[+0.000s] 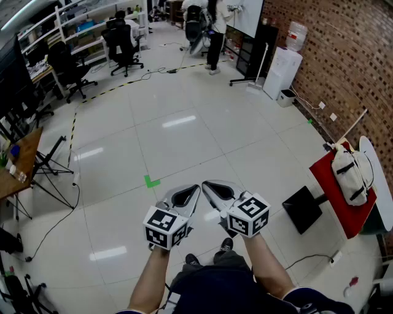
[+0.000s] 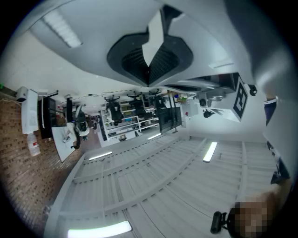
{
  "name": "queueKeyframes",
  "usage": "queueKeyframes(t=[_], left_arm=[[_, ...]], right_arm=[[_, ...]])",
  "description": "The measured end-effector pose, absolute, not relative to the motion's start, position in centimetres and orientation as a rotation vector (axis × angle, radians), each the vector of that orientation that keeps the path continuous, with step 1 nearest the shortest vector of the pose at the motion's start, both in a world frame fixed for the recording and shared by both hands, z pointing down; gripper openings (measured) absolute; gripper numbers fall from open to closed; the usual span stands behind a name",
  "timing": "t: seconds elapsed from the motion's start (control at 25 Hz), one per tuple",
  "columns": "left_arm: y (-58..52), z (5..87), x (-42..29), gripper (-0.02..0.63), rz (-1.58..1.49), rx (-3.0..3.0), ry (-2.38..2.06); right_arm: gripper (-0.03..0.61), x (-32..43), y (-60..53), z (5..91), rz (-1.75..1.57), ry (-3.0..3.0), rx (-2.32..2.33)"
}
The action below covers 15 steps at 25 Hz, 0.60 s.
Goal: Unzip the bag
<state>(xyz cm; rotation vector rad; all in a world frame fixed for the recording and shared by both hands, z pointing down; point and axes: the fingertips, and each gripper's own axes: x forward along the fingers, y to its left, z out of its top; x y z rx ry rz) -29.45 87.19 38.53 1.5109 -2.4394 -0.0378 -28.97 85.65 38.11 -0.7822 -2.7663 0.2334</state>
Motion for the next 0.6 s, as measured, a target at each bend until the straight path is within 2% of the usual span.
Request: queueKeyframes(t=[0.28, 0.6], left_arm=[[72.8, 38.3, -27.3, 0.003, -0.004, 1.776, -2.243], [53.1, 37.6, -18.1, 0.003, 0.086, 2.166, -1.937]], right_arm=[[0.005, -26.5, 70.9, 37.4, 0.273, -2.87, -0.447], [0.005, -16.9, 52.0, 37.8, 0.331, -2.95, 0.036]])
